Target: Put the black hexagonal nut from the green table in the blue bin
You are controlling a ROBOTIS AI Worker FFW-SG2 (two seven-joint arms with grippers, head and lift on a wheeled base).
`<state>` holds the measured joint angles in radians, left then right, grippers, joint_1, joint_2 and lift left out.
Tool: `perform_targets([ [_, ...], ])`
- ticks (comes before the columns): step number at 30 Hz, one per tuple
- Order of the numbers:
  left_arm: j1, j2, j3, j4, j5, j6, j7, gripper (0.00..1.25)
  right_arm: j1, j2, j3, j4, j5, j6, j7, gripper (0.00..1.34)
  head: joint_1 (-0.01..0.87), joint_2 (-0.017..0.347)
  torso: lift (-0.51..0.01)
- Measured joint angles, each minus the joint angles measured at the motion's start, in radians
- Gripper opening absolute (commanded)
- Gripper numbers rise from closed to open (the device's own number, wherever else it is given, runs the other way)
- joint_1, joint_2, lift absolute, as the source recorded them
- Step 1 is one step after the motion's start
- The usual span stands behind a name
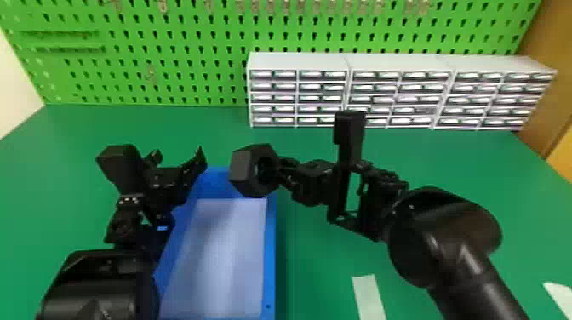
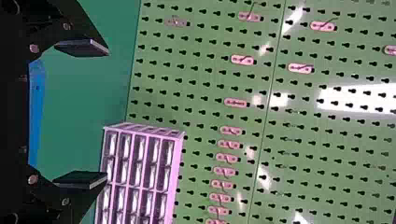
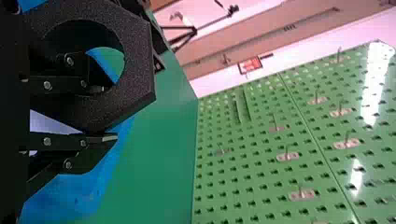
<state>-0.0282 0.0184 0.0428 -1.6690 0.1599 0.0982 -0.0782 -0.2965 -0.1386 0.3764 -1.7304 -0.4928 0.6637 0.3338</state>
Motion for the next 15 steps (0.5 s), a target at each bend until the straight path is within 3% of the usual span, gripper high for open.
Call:
perform_targets([
  [15,-0.002,0.0,0.002,0.0,-0.002,0.0,0.0,0.93,-0.057,-0.009,0.067,0.071,-0.019,0.064,0.104,0.32,0.686,0.051,-0.097],
])
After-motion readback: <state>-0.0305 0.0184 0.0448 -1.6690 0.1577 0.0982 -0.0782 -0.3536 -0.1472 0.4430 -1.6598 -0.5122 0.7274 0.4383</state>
